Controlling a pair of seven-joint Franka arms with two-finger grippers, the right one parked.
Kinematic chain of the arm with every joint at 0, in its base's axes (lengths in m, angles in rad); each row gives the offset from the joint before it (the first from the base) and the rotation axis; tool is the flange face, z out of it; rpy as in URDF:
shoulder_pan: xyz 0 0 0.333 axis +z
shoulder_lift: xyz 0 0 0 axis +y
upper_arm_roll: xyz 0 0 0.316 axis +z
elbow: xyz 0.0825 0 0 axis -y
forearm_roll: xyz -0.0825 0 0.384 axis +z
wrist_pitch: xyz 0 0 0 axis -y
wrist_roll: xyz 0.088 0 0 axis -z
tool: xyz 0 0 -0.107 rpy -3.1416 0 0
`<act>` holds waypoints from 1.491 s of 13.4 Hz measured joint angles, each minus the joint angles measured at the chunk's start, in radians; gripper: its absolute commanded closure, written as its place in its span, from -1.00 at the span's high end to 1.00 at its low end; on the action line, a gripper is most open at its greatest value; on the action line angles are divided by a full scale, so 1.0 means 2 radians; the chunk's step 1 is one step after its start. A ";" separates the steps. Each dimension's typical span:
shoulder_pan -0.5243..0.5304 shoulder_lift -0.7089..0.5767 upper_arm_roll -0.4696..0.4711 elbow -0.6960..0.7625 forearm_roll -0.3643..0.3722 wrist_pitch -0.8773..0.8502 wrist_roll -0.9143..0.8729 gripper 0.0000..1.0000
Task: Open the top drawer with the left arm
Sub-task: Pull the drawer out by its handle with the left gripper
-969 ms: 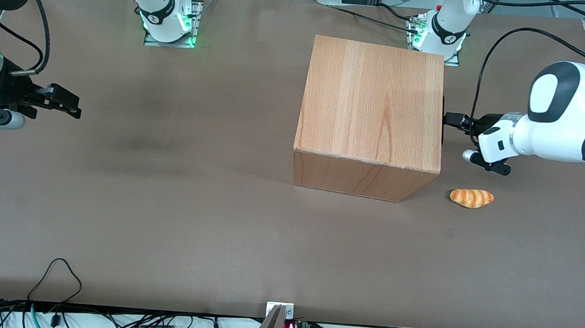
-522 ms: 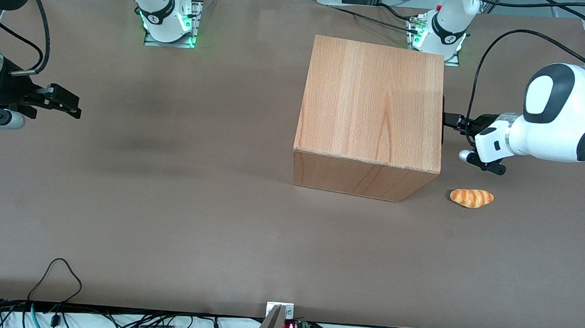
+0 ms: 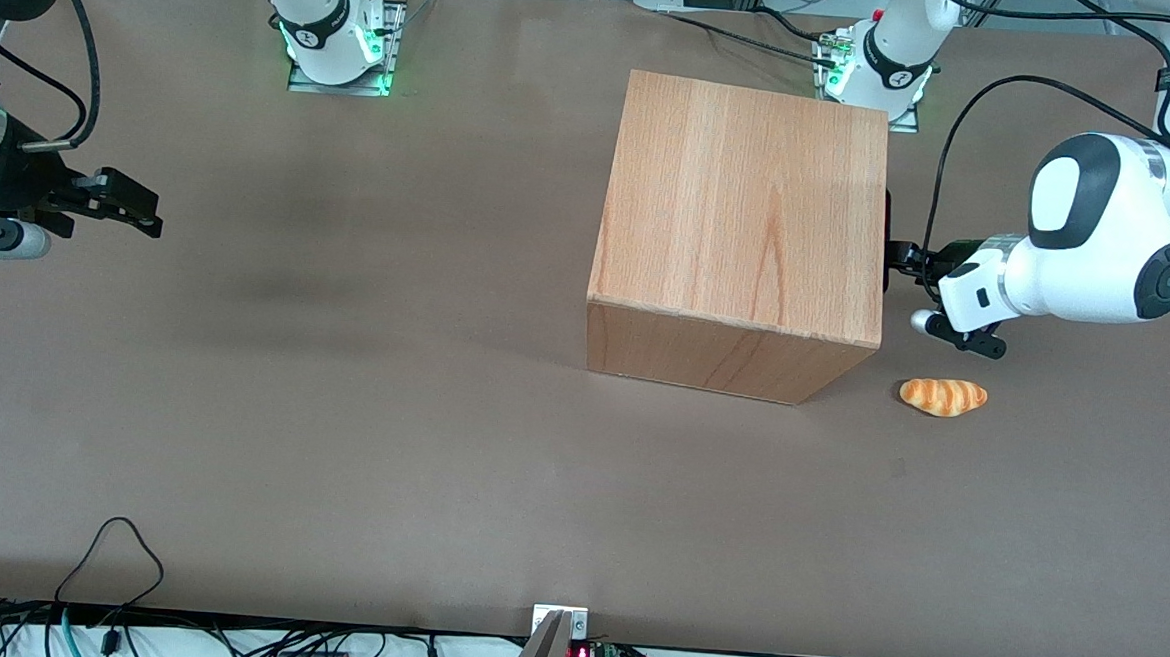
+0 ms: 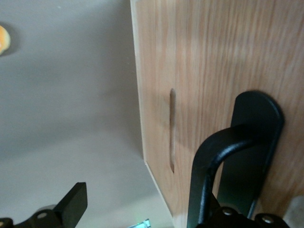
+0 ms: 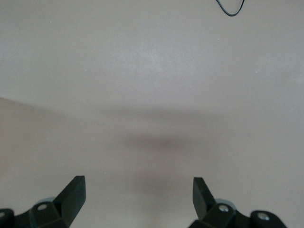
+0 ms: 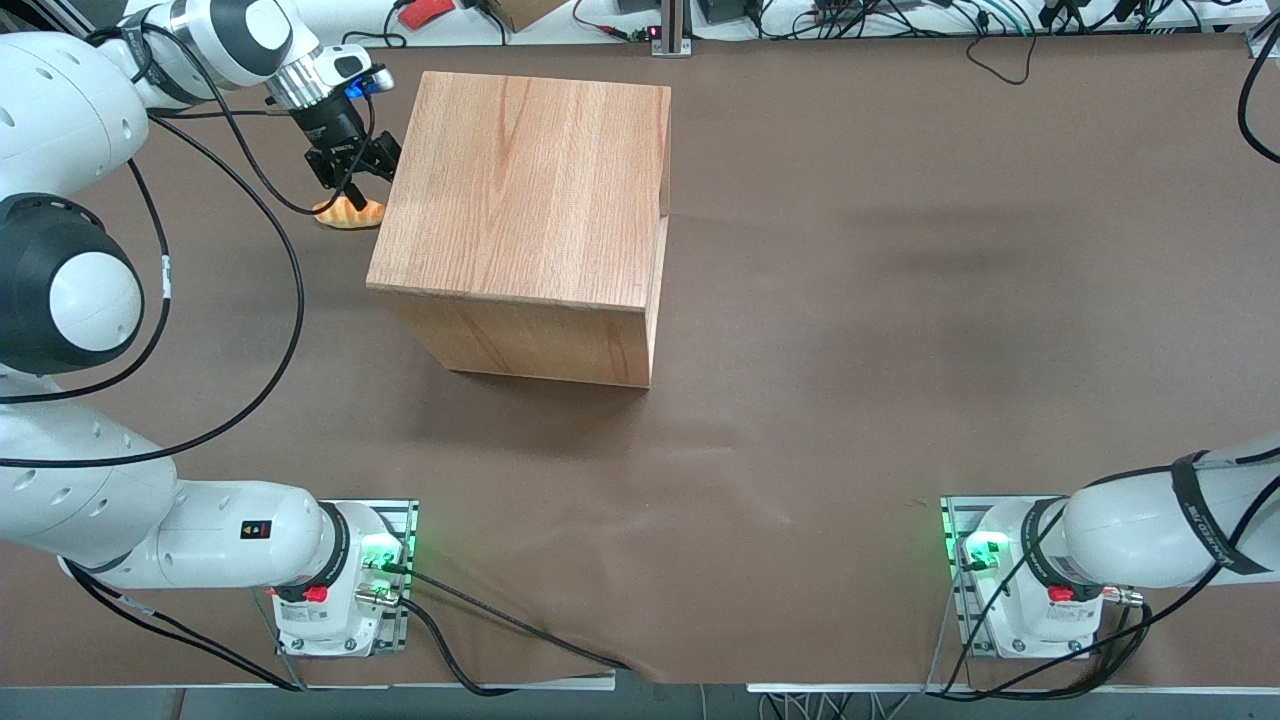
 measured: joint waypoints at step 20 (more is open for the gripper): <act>0.073 -0.006 0.008 0.005 0.053 0.005 0.016 1.00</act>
